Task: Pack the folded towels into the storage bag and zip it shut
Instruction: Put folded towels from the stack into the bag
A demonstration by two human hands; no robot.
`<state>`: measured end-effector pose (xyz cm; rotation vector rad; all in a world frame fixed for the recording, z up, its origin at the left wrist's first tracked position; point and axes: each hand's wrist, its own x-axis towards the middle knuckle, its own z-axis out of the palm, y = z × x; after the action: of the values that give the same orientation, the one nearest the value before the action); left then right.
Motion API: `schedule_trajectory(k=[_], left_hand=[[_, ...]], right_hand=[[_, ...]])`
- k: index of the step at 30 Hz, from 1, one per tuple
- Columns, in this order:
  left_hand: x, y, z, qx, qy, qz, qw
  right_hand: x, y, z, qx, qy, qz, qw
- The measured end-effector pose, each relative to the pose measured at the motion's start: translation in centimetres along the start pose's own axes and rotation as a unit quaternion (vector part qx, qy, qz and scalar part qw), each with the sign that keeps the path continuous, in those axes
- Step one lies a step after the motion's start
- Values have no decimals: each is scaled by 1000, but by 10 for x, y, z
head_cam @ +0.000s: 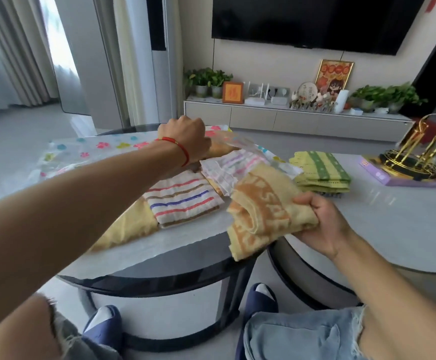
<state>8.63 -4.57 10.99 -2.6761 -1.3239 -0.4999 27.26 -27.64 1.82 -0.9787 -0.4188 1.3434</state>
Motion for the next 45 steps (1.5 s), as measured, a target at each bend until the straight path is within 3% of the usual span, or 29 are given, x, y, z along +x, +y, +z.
schedule_trajectory(k=[5,8,13,16,20,23,26,28,32,36,41,43,45], left_hand=[[17,-12,-22,-1,4,6,1000],[24,-13,-27,11,2,14,1000],[27,-14,-22,-2,-2,25,1000],[27,-15,-21,-5,-9,25,1000],[28,-15,-22,-14,-8,25,1000],[25,-14,-22,-20,-9,24,999],[22,-14,-22,-28,-19,29,999],[20,-13,-22,-24,-16,31,999],[19,-11,-26,-24,-22,36,999],[16,-11,-28,-21,-21,46,998],[16,-10,-31,-26,-34,47,998],[16,-8,-31,-24,-43,47,998],[16,-5,-27,-22,-48,51,997]], right_hand=[[88,63,110,126,-45,-37,990],[124,96,148,168,7,-30,985],[137,134,151,14,56,73,996],[140,128,149,-55,98,54,992],[131,137,163,-20,161,17,987],[116,152,164,-78,131,33,988],[106,146,149,-321,160,17,933],[107,142,141,-372,191,-2,909],[129,151,154,-250,181,-25,951],[168,151,166,-173,243,-50,953],[178,138,162,-186,170,-19,968],[165,130,150,-302,129,-16,944],[144,117,129,-432,110,-44,894]])
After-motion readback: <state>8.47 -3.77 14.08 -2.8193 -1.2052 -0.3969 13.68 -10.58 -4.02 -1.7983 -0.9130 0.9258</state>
